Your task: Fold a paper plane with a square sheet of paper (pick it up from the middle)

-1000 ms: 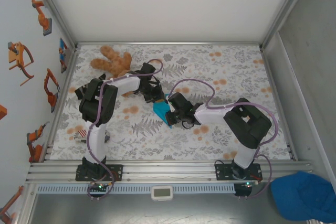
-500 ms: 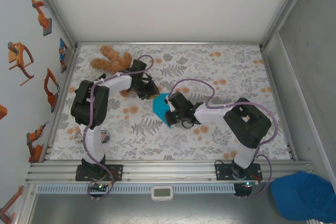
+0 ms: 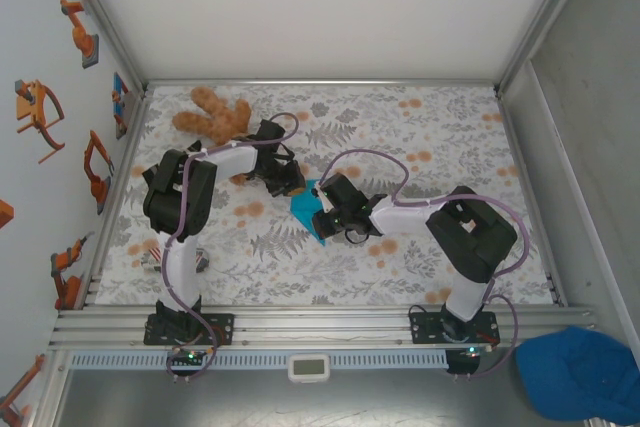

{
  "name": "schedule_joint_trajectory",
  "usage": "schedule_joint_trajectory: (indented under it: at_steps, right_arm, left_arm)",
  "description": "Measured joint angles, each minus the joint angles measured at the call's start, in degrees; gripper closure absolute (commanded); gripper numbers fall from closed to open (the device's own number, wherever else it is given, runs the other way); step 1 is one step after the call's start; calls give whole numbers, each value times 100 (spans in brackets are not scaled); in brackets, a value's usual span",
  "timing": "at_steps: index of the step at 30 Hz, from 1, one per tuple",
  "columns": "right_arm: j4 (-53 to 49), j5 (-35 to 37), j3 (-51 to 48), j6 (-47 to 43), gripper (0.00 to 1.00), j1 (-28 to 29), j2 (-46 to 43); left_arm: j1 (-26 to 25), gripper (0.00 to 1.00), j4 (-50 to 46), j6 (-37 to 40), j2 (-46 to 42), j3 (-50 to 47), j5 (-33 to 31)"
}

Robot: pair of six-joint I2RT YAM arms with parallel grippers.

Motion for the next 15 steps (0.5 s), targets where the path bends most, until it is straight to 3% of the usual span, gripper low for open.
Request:
schedule_joint_trajectory:
  at_steps: [15]
  right_arm:
    - [-94, 0, 70, 0, 100, 0, 90]
  left_arm:
    - [-22, 89, -2, 9, 0, 4, -9]
